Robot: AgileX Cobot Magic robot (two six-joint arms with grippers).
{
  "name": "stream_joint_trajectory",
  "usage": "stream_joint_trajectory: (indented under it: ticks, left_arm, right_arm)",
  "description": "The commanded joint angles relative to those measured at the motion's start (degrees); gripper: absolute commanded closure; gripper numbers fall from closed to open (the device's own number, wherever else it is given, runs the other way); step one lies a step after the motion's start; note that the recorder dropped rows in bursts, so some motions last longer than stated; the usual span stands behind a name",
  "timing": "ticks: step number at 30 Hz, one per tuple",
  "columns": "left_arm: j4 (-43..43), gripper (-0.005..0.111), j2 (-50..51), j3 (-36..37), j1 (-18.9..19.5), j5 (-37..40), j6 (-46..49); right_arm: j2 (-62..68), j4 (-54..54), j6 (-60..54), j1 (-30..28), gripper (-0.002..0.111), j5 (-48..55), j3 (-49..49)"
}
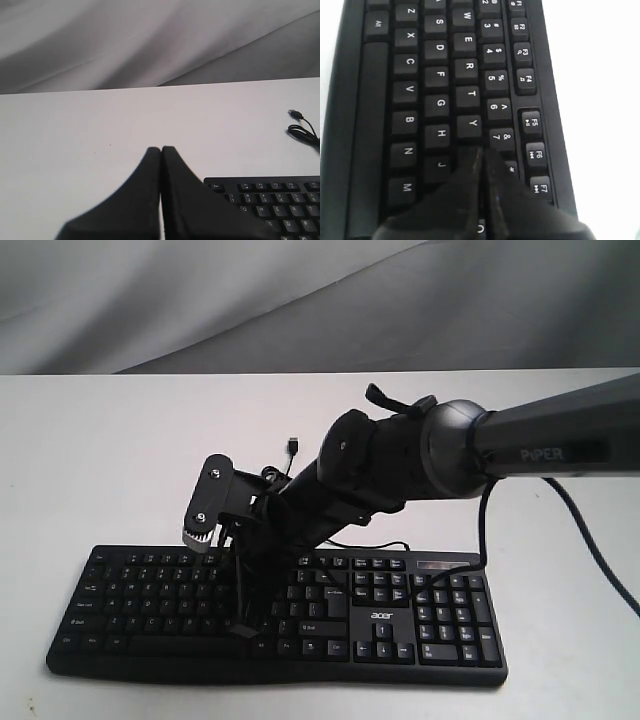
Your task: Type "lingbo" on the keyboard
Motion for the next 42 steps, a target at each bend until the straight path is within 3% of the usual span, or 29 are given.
stream_joint_trajectory:
  ticks: [1,42]
  left_arm:
    - [-0.2,0.106,-0.2,0.3,0.1,-0.4,-0.1]
    - [-0.2,0.106,-0.2,0.3,0.1,-0.4,-0.1]
  right_arm:
    - [0.7,0.9,0.1,0.1,0.108,-0.2,-0.8]
    - [2.3,-2.9,2.6,0.0,0.108,1.0,-0.6]
